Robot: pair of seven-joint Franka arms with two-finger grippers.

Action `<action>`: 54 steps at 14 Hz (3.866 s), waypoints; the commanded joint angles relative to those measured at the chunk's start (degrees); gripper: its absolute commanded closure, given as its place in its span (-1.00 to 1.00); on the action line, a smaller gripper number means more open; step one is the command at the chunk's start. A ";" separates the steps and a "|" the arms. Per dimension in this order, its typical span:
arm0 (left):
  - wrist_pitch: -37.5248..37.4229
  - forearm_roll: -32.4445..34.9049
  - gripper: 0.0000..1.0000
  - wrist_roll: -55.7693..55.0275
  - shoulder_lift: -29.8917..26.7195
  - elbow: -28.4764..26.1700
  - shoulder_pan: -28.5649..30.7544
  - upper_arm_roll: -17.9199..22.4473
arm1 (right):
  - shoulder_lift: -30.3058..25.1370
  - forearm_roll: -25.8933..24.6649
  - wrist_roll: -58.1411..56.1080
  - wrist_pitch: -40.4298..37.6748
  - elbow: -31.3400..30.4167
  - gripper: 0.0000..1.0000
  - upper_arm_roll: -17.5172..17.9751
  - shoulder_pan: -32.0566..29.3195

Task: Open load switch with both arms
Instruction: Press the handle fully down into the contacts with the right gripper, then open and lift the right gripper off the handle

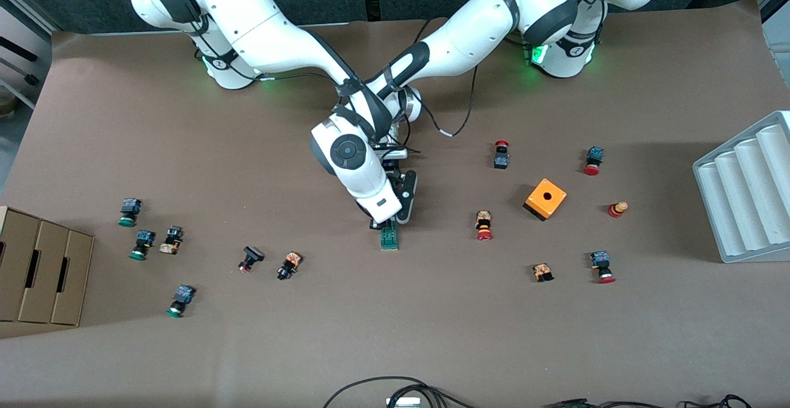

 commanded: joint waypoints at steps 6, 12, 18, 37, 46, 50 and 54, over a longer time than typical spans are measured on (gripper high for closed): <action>0.22 -0.09 0.34 -1.47 1.59 0.45 -0.47 0.37 | 1.06 -1.02 1.41 2.86 -0.74 0.42 -0.37 0.76; 0.22 -0.09 0.34 -1.47 1.59 0.45 -0.47 0.28 | 1.41 -1.02 1.41 3.21 -0.74 0.42 -0.37 0.76; 0.22 -0.18 0.29 -1.47 1.41 0.45 -0.47 0.28 | -0.16 -0.93 1.33 2.42 -0.66 -0.99 -0.46 0.58; 0.22 -5.79 -1.00 -0.33 -0.95 1.42 -0.55 -1.39 | -15.98 -0.05 15.02 -13.84 0.49 -1.00 -0.46 -2.58; -0.04 -18.79 -1.00 16.08 -5.61 2.21 -1.61 -2.18 | -23.10 -0.23 42.09 -21.56 2.50 -1.00 -0.98 -6.53; -0.57 -26.53 -1.00 29.25 -9.30 2.30 -1.52 -2.18 | -25.65 -0.05 49.22 -25.00 2.51 -1.00 -0.81 -9.61; -2.75 -30.94 -1.00 42.52 -11.76 1.95 -1.61 -2.18 | -26.27 0.21 49.14 -28.07 2.33 -1.00 -0.28 -16.80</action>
